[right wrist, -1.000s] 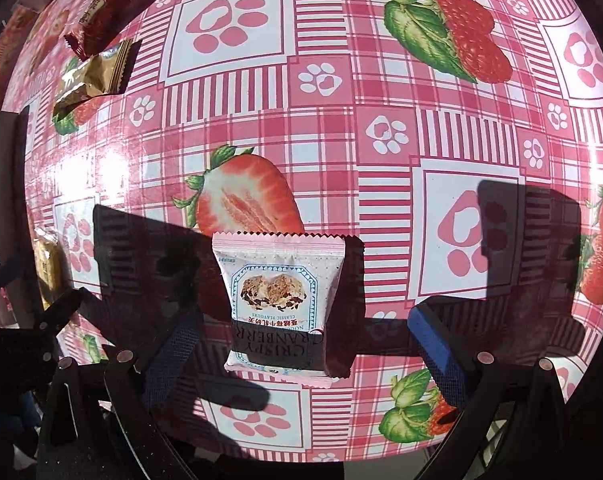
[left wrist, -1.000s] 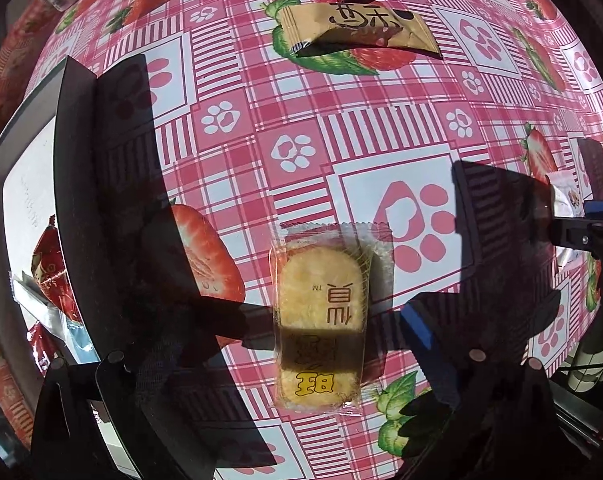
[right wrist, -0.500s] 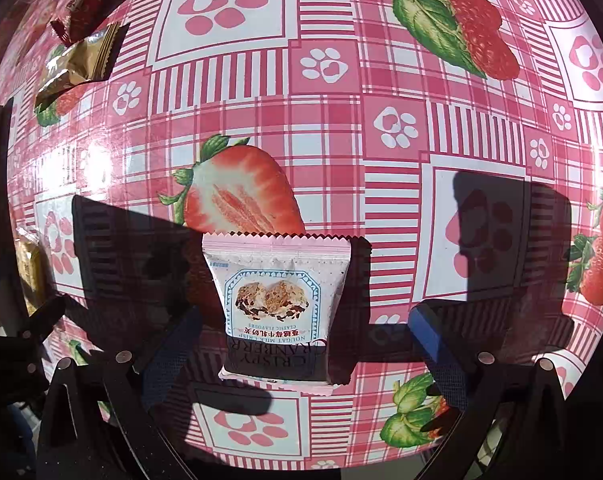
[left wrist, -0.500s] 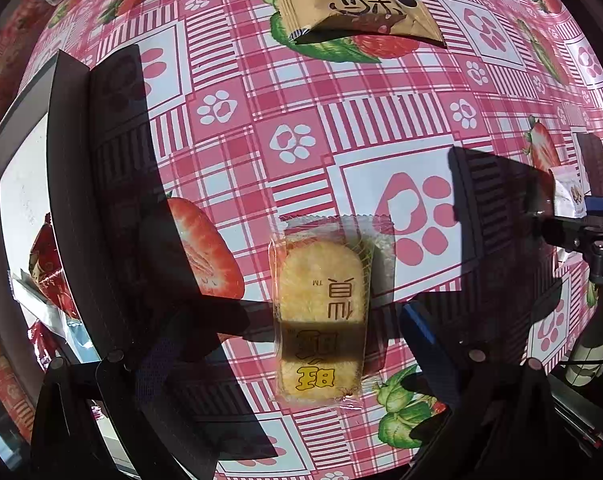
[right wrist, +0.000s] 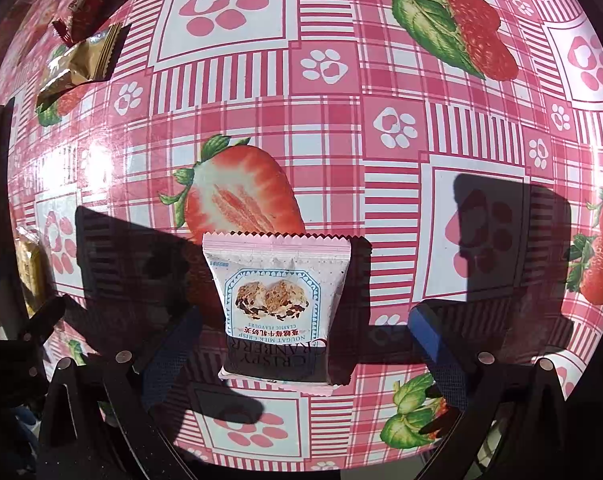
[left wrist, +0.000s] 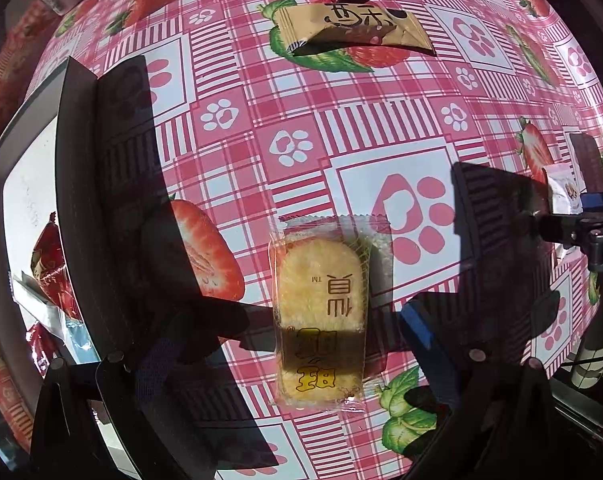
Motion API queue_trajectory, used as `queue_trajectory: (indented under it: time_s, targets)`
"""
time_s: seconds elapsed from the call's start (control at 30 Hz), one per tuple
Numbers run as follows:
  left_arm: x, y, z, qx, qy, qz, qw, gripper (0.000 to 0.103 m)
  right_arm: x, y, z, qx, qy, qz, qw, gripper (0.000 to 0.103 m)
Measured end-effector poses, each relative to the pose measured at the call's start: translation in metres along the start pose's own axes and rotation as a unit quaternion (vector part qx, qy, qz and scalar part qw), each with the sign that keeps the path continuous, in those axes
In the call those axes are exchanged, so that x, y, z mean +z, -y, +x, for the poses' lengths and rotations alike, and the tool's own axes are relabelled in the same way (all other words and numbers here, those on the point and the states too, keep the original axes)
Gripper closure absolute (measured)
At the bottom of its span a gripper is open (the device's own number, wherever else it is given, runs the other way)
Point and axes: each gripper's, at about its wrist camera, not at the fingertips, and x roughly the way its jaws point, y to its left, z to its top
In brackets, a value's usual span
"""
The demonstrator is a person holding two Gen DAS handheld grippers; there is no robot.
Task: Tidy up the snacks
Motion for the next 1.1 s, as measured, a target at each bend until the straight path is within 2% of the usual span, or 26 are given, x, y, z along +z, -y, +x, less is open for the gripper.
queue_trajectory:
  time_s: [0.13,0.73,0.93,1.1]
  targets:
    - [-0.005,0.0,-0.001,0.0,0.014,0.004,0.9999,0.0,0.0,-0.001,0.001,0.0,0.001,0.0,1.0,0.0]
    - [0.007,0.0,0.003,-0.001,-0.028,0.0,0.9996,0.0,-0.001,0.002,-0.002,0.0,0.001,-0.001,1.0,0.0]
    - [0.006,0.001,0.005,-0.001,-0.017,-0.004,0.9998,0.0,-0.001,0.001,-0.002,0.0,0.001,-0.001,1.0,0.0]
    - [0.008,0.0,0.004,-0.001,-0.032,-0.006,0.9995,0.0,-0.001,0.001,-0.002,0.0,0.001,-0.001,1.0,0.0]
